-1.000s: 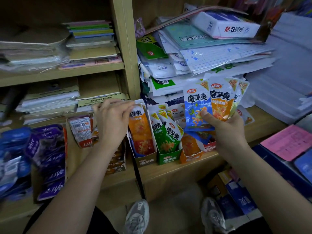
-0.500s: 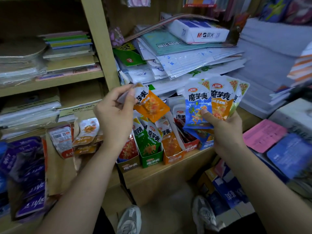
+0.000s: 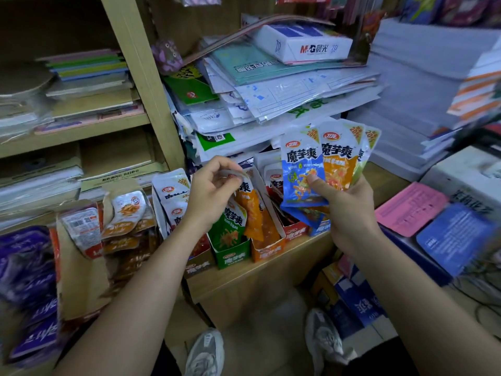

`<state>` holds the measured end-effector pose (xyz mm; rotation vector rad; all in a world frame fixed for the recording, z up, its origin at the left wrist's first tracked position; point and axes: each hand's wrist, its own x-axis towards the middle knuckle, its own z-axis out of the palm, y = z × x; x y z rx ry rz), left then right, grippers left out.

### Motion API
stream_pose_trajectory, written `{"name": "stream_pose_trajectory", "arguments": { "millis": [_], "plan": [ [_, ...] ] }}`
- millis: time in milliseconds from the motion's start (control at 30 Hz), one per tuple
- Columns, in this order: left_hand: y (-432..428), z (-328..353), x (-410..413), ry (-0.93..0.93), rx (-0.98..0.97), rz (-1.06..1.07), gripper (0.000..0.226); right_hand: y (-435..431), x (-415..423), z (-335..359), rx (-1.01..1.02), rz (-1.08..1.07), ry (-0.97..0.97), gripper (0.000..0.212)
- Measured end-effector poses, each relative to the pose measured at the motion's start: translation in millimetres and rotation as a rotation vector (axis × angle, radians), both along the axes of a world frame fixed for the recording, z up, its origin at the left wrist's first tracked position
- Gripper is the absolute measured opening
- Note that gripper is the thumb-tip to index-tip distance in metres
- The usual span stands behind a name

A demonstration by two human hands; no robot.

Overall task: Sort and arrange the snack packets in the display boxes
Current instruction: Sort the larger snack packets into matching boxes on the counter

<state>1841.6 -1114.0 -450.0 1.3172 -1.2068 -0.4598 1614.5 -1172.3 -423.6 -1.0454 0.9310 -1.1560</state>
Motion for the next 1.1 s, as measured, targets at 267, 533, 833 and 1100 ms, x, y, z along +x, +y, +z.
{"name": "stream_pose_trajectory", "arguments": {
  "millis": [267, 533, 833, 1100],
  "plan": [
    [-13.5, -2.9, 4.0, 0.127, 0.01, -0.12, 0.018, -0.8, 2.2, -1.2, 0.047, -0.03, 0.022, 0.034],
    [-19.1, -19.2, 2.0, -0.613, 0.234, -0.031, 0.012, -0.1, 4.8, -1.7, 0.054, -0.019, 0.043, 0.03],
    [20.8, -12.8, 50.2, -0.513, 0.15, 0.329, 0.032, 10.3, 25.6, -4.7, -0.045, 0.084, 0.083, 0.035],
    [83.0, -26.2, 84.0, -1.004, 0.551, 0.515, 0.048, 25.9, 63.3, -13.6, -0.193, 0.206, 0.214, 0.038]
  ]
}}
